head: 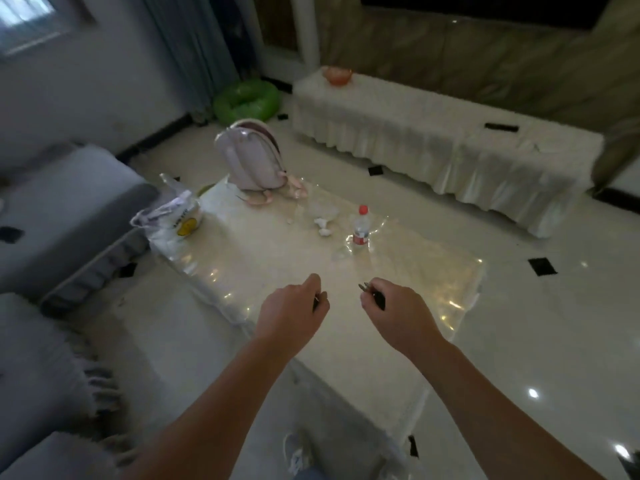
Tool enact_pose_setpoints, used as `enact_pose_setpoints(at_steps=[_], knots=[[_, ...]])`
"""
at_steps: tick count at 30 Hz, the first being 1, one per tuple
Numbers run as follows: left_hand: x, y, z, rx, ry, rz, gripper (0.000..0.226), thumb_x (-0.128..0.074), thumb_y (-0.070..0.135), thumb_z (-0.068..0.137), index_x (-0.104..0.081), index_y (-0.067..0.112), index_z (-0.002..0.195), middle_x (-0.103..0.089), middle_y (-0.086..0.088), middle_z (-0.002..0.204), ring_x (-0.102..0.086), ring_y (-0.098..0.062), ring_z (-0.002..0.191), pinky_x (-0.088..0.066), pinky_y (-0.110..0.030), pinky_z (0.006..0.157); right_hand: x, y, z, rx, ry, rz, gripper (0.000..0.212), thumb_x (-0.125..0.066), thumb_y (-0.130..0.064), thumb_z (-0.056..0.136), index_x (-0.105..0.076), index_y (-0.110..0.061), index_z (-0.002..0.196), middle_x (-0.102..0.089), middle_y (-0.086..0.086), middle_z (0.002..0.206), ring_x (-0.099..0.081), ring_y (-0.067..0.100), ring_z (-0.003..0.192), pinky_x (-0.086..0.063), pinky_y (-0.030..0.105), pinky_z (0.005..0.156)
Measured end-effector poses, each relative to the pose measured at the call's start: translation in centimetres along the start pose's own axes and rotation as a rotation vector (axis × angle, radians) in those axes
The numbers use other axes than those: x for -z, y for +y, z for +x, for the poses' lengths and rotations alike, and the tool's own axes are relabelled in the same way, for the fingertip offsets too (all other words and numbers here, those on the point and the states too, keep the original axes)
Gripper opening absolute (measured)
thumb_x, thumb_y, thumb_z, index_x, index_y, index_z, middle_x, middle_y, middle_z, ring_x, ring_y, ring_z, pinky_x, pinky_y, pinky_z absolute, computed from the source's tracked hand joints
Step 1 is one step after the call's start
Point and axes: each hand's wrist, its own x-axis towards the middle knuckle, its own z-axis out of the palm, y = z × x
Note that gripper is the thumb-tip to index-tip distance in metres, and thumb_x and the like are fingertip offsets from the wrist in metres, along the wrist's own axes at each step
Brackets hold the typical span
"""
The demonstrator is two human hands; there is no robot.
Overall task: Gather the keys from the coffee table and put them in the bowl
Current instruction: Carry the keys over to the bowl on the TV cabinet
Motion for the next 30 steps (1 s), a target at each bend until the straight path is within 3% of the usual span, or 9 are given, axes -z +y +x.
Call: enact_pose_setpoints(at_steps=[5,9,12,15,20,23,26,30], knots=[[6.1,-0.7,-3.5,-0.004,0.149,-0.015,0.017,-0.048,0.036,0.089,-0.037,0.024,0.084,-0.064,-0.005,0.064,-0.060,-0.034,0.059,-0.041,-0.034,0.051,2.9,-6.7,-2.0,0.243,0.030,-0.193,0.021,-0.052,-0.038,0.091,-0.050,-0.025,0.075,-0.049,-0.007,0.053,-0.045,0.012,0.046,-0.036,0.030,0.047],[9.3,-1.5,-6.3,-0.009,0.231,-0.015,0.016,-0.049,0.035,0.087,-0.039,0.023,0.083,-0.063,-0.003,0.061,-0.059,-0.033,0.057,-0.043,-0.033,0.050,3.8,-10.7,-4.0,0.328,0.083,-0.264,0.016,-0.052,-0.038,0.092,-0.060,-0.026,0.085,-0.056,-0.006,0.060,-0.049,0.013,0.051,-0.031,0.026,0.047],[10.1,-2.2,-8.5,-0.017,0.251,-0.032,0.013,-0.051,0.034,0.086,-0.044,0.023,0.083,-0.063,-0.003,0.061,-0.060,-0.032,0.057,-0.040,-0.033,0.050,3.8,-12.7,-6.1,0.296,0.101,-0.259,0.016,-0.053,-0.037,0.092,-0.059,-0.026,0.082,-0.055,-0.005,0.058,-0.049,0.012,0.050,-0.030,0.022,0.045],[9.7,-2.9,-10.9,-0.023,0.240,-0.084,0.012,-0.050,0.034,0.087,-0.047,0.023,0.084,-0.064,-0.003,0.063,-0.060,-0.031,0.059,-0.037,-0.032,0.051,3.2,-13.7,-8.4,0.242,0.081,-0.256,0.019,-0.052,-0.039,0.091,-0.053,-0.025,0.077,-0.054,-0.005,0.057,-0.050,0.014,0.050,-0.036,0.029,0.048],[9.8,-2.5,-14.0,0.004,0.212,-0.115,0.012,-0.051,0.035,0.087,-0.055,0.024,0.087,-0.064,-0.001,0.065,-0.059,-0.026,0.061,-0.039,-0.029,0.052,2.9,-13.6,-12.2,0.203,0.092,-0.255,0.023,-0.052,-0.040,0.089,-0.043,-0.029,0.070,-0.044,-0.007,0.049,-0.042,0.012,0.046,-0.030,0.030,0.047],[10.8,-1.3,-14.5,-0.029,0.203,-0.127,0.012,-0.050,0.035,0.087,-0.055,0.023,0.085,-0.056,0.003,0.060,-0.057,-0.025,0.060,-0.039,-0.029,0.052,3.9,-13.1,-13.5,0.189,0.098,-0.205,0.024,-0.053,-0.039,0.088,-0.042,-0.038,0.067,-0.044,-0.012,0.048,-0.044,0.008,0.046,-0.032,0.027,0.047],[11.9,0.4,-14.6,-0.053,0.230,-0.090,0.014,-0.050,0.035,0.086,-0.056,0.023,0.083,-0.054,0.004,0.058,-0.055,-0.024,0.059,-0.036,-0.029,0.051,5.6,-12.4,-14.0,0.166,0.096,-0.189,0.019,-0.052,-0.041,0.089,-0.047,-0.033,0.072,-0.050,-0.009,0.054,-0.051,0.014,0.053,-0.039,0.032,0.052],[12.8,4.5,-13.8,-0.089,0.240,-0.066,0.017,-0.050,0.036,0.086,-0.058,0.022,0.078,-0.052,0.005,0.057,-0.051,-0.022,0.055,-0.034,-0.028,0.050,8.8,-10.6,-14.8,0.138,0.167,-0.164,0.016,-0.053,-0.041,0.089,-0.046,-0.037,0.075,-0.049,-0.010,0.054,-0.050,0.012,0.055,-0.033,0.027,0.050]])
